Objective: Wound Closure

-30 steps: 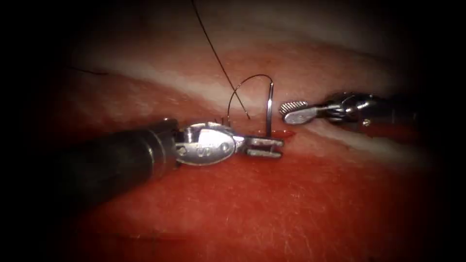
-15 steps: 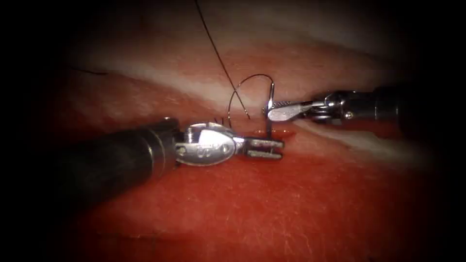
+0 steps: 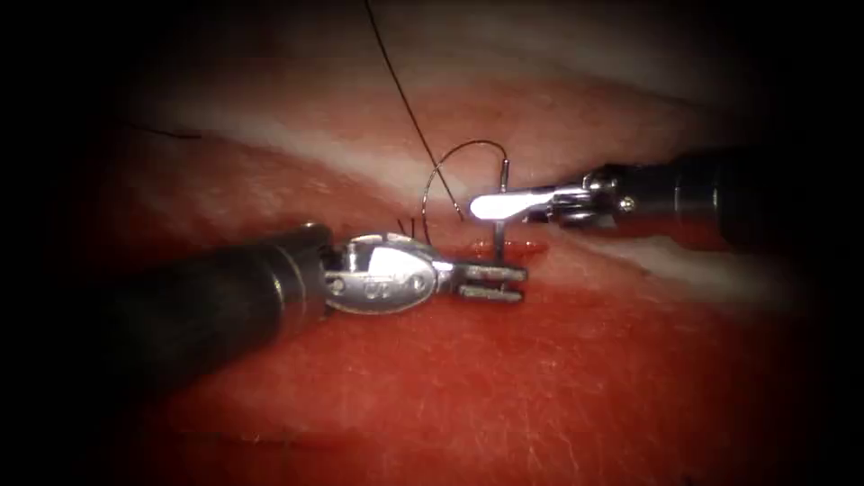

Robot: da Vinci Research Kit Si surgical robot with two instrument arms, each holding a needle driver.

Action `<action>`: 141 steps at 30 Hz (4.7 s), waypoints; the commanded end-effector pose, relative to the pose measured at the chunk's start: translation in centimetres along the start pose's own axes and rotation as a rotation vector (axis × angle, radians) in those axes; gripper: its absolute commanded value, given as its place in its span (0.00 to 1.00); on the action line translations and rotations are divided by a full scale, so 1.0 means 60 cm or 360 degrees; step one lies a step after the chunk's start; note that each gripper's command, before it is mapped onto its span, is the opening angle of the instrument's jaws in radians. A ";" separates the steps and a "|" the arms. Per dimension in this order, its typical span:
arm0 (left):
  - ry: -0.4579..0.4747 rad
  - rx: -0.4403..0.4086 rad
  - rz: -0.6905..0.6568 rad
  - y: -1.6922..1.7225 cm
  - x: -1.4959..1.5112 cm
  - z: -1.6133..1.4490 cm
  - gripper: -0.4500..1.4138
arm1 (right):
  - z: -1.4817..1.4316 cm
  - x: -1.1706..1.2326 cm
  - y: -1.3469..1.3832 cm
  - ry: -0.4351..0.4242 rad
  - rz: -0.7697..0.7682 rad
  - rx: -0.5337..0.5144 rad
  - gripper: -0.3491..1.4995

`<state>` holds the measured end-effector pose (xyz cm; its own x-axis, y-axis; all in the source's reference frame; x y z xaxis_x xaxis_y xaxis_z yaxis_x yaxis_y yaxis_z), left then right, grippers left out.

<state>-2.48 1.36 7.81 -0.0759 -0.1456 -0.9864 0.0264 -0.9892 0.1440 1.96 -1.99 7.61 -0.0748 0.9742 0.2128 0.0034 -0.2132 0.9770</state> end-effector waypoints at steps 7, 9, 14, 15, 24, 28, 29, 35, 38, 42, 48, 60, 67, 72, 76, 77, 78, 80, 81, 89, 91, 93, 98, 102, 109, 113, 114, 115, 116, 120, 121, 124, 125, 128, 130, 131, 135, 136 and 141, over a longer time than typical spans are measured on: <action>-0.0014 0.0011 0.0010 -0.0005 -0.0009 0.0008 0.03 | 0.0015 -0.0002 0.0012 -0.0035 0.0001 -0.0015 0.00; -0.0034 0.0026 -0.0163 -0.0008 -0.0006 0.0008 0.50 | 0.0013 0.0001 0.0011 -0.0036 -0.0005 -0.0015 0.00; -0.0121 0.0010 -0.0547 -0.0005 0.0016 0.0006 0.82 | 0.0010 0.0015 0.0014 -0.0012 -0.0132 -0.0038 0.00; -0.0133 0.0001 -0.0576 -0.0003 0.0023 0.0005 0.84 | 0.0009 0.0018 0.0016 -0.0007 -0.0159 -0.0044 0.00; -0.0156 -0.0059 -0.0733 0.0011 0.0068 -0.0034 0.43 | 0.0003 0.0038 0.0025 0.0080 -0.0459 -0.0044 0.00; -0.0200 -0.0097 -0.0959 0.0009 0.0052 -0.0049 0.00 | 0.0000 0.0046 0.0014 0.0141 -0.0629 -0.0012 0.00; -0.0210 -0.0108 -0.0997 0.0007 0.0044 -0.0051 0.00 | -0.0002 0.0048 0.0011 0.0151 -0.0664 -0.0005 0.00; -0.0390 -0.0161 -0.1187 -0.0018 -0.0048 -0.0055 0.00 | -0.0014 0.0050 -0.0001 0.0191 -0.0844 0.0005 0.00; -0.0539 -0.0164 -0.1191 -0.0022 -0.0102 -0.0058 0.00 | -0.0020 0.0047 -0.0001 0.0185 -0.0921 0.0002 0.00; -0.0640 -0.0141 -0.1174 -0.0024 -0.0143 -0.0057 0.00 | -0.0021 0.0046 -0.0002 0.0199 -0.0996 0.0008 0.00; -0.0756 -0.0181 -0.1159 -0.0014 -0.0171 -0.0043 0.00 | -0.0017 0.0043 -0.0002 0.0208 -0.1036 0.0009 0.00; -0.0882 -0.0221 -0.1172 -0.0040 -0.0233 -0.0017 0.00 | -0.0015 0.0037 0.0003 0.0215 -0.1174 0.0002 0.00; -0.0941 -0.0340 -0.1333 -0.0036 -0.0258 -0.0013 0.00 | -0.0014 0.0043 0.0004 0.0237 -0.1323 -0.0003 0.00; -0.0991 -0.0375 -0.1385 -0.0044 -0.0271 -0.0012 0.00 | -0.0015 0.0044 0.0007 0.0240 -0.1362 -0.0005 0.00; -0.1055 -0.0500 -0.1468 -0.0042 -0.0295 -0.0009 0.00 | -0.0018 0.0043 0.0004 0.0255 -0.1427 0.0000 0.00; -0.1022 -0.0575 -0.1543 -0.0042 -0.0301 -0.0008 0.00 | -0.0018 0.0044 0.0004 0.0259 -0.1445 -0.0001 0.00; -0.1022 -0.0575 -0.1543 -0.0042 -0.0301 -0.0008 0.00 | -0.0018 0.0044 0.0004 0.0259 -0.1445 -0.0001 0.00; -0.1011 -0.0628 -0.1593 -0.0044 -0.0307 -0.0009 0.00 | -0.0018 0.0045 0.0005 0.0260 -0.1464 -0.0003 0.00; -0.1026 -0.0666 -0.1626 -0.0047 -0.0314 -0.0012 0.00 | -0.0017 0.0046 0.0005 0.0264 -0.1482 -0.0003 0.00; -0.1041 -0.0748 -0.1674 -0.0043 -0.0315 -0.0014 0.00 | -0.0007 0.0080 0.0009 0.0296 -0.1607 -0.0059 0.00; -0.1032 -0.0768 -0.1670 -0.0038 -0.0303 -0.0012 0.00 | -0.0002 0.0091 0.0015 0.0310 -0.1641 -0.0097 0.00; -0.1024 -0.0787 -0.1662 -0.0031 -0.0289 -0.0009 0.00 | 0.0002 0.0099 0.0021 0.0316 -0.1659 -0.0115 0.00; -0.0999 -0.0837 -0.1646 -0.0023 -0.0251 -0.0005 0.05 | 0.0009 0.0119 0.0035 0.0330 -0.1714 -0.0158 0.00; -0.0976 -0.0882 -0.1639 -0.0024 -0.0227 -0.0004 0.10 | 0.0013 0.0127 0.0043 0.0335 -0.1789 -0.0190 0.00; -0.0945 -0.0903 -0.1634 -0.0035 -0.0216 -0.0003 0.15 | 0.0025 0.0131 0.0054 0.0336 -0.1925 -0.0231 0.00; -0.0929 -0.0913 -0.1630 -0.0037 -0.0213 -0.0011 0.17 | 0.0024 0.0116 0.0069 0.0324 -0.2056 -0.0244 0.00; -0.0929 -0.0913 -0.1630 -0.0037 -0.0213 -0.0011 0.17 | 0.0024 0.0116 0.0069 0.0324 -0.2056 -0.0244 0.00; -0.0928 -0.0915 -0.1630 -0.0037 -0.0212 -0.0012 0.17 | 0.0022 0.0112 0.0072 0.0321 -0.2079 -0.0244 0.00; -0.0922 -0.0915 -0.1630 -0.0038 -0.0211 -0.0013 0.17 | 0.0021 0.0109 0.0074 0.0313 -0.2091 -0.0243 0.00; -0.0908 -0.0924 -0.1631 -0.0036 -0.0202 -0.0017 0.17 | 0.0009 0.0105 0.0075 0.0290 -0.2187 -0.0251 0.00; -0.0908 -0.0925 -0.1630 -0.0035 -0.0199 -0.0017 0.17 | 0.0007 0.0105 0.0076 0.0288 -0.2206 -0.0254 0.00; -0.0901 -0.0928 -0.1628 -0.0030 -0.0189 -0.0016 0.18 | 0.0004 0.0105 0.0078 0.0279 -0.2235 -0.0256 0.00; -0.0896 -0.0928 -0.1628 -0.0029 -0.0185 -0.0016 0.19 | 0.0004 0.0104 0.0078 0.0277 -0.2254 -0.0258 0.00; -0.0886 -0.0936 -0.1625 -0.0028 -0.0173 -0.0014 0.19 | 0.0003 0.0099 0.0077 0.0248 -0.2293 -0.0263 0.00; -0.0884 -0.0937 -0.1622 -0.0029 -0.0168 -0.0014 0.19 | 0.0004 0.0094 0.0076 0.0240 -0.2314 -0.0263 0.00; -0.0884 -0.0935 -0.1620 -0.0030 -0.0166 -0.0014 0.19 | 0.0004 0.0091 0.0076 0.0229 -0.2316 -0.0257 0.00; -0.0877 -0.0929 -0.1617 -0.0037 -0.0162 -0.0016 0.20 | 0.0009 0.0066 0.0059 0.0157 -0.2321 -0.0196 0.00; -0.0874 -0.0924 -0.1617 -0.0038 -0.0161 -0.0017 0.20 | 0.0010 0.0063 0.0056 0.0145 -0.2321 -0.0184 0.00; -0.0879 -0.0912 -0.1623 -0.0041 -0.0159 -0.0020 0.20 | 0.0011 0.0056 0.0047 0.0100 -0.2319 -0.0158 0.00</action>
<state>-2.24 1.72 8.64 -0.7092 0.5443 -0.4481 0.1238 -0.5296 -0.8392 1.92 -1.71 7.91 0.0093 0.3235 -0.9462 -0.1802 0.9313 0.3166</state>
